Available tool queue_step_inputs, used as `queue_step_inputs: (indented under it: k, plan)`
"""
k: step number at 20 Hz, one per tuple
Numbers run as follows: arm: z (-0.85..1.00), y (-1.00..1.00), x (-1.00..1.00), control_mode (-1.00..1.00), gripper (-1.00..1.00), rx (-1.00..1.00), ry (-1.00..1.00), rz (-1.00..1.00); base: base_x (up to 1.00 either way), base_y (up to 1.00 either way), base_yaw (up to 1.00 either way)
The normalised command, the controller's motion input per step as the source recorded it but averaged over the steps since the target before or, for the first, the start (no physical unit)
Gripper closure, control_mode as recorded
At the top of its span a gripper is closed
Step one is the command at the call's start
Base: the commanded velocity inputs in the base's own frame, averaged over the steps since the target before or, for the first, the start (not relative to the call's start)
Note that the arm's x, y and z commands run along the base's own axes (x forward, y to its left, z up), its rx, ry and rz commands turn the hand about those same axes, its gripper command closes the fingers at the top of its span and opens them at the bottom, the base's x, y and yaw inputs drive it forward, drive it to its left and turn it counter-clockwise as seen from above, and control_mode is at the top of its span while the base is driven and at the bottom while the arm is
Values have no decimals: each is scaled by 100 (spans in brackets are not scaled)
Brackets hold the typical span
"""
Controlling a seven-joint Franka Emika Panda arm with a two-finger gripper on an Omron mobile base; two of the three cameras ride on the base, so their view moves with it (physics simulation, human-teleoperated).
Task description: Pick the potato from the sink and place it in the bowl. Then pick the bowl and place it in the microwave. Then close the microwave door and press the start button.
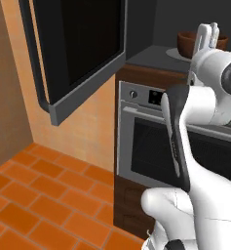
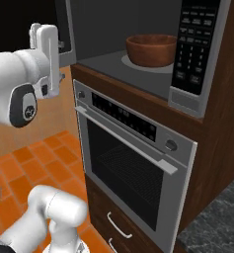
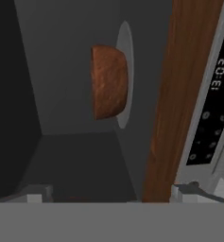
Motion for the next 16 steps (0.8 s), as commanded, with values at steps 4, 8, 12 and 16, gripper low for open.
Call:
queue_step_inputs:
  k: [4, 8, 12, 16]
  plan:
    - [-7, 86, -100, -100, -100, -1, -4, 0, 0, 0, 0]
    - [-29, 80, -89, -100, -100, 0, 0, 0, 0, 0, 0]
    - [-27, 80, -79, -100, -100, 0, 0, 0, 0, 0, 0]
    - [-27, 88, -45, -100, -100, -6, 0, 0, 0, 0, 0]
